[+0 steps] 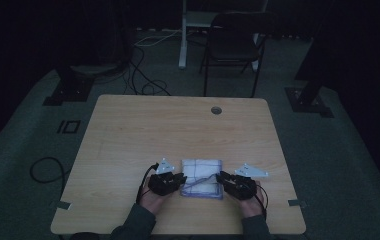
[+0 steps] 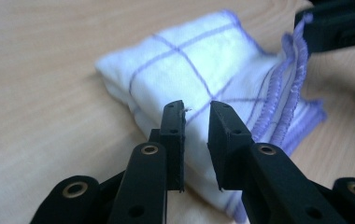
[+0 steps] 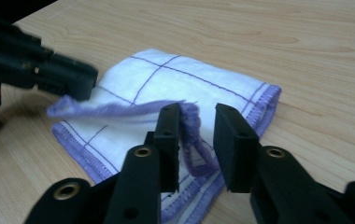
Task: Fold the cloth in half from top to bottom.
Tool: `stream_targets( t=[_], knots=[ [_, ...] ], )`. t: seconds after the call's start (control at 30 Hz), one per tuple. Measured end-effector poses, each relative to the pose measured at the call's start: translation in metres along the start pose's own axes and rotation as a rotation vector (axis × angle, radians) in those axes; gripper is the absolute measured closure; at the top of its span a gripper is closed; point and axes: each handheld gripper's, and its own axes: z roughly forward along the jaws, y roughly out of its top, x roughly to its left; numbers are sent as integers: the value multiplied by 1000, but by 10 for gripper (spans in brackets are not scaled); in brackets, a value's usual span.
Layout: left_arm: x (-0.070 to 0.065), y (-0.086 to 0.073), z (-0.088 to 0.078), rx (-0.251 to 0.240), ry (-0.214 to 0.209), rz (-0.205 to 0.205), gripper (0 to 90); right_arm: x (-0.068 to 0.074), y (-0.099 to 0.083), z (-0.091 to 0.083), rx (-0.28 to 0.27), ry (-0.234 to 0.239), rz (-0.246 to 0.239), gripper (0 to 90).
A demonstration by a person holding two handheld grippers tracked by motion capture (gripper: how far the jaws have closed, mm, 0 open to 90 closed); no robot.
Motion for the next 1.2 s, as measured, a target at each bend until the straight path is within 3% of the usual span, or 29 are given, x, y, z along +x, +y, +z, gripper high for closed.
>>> stream_targets(
  t=[0.43, 0.6, 0.83, 0.87, 0.97, 1.2],
  knots=[
    [-3, -11, -4, 19, 5, 10, 742, -9, 0, -6, -41, -22, 53, 627],
    [-2, -11, -9, 2, 10, 24, 714, -21, -1, -2, 6, -61, 39, 608],
    [6, -9, -17, -19, 64, 35, 656, -38, -4, 4, 62, -128, 25, 598],
    [11, -9, -19, -16, 99, 38, 647, -47, -5, 6, 75, -159, 37, 598],
    [18, -10, -20, -11, 145, 45, 632, -51, -5, 6, 78, -186, 34, 597],
    [36, -11, -25, -7, 218, 19, 610, -56, -6, 5, 81, -202, 43, 591]
  ],
)
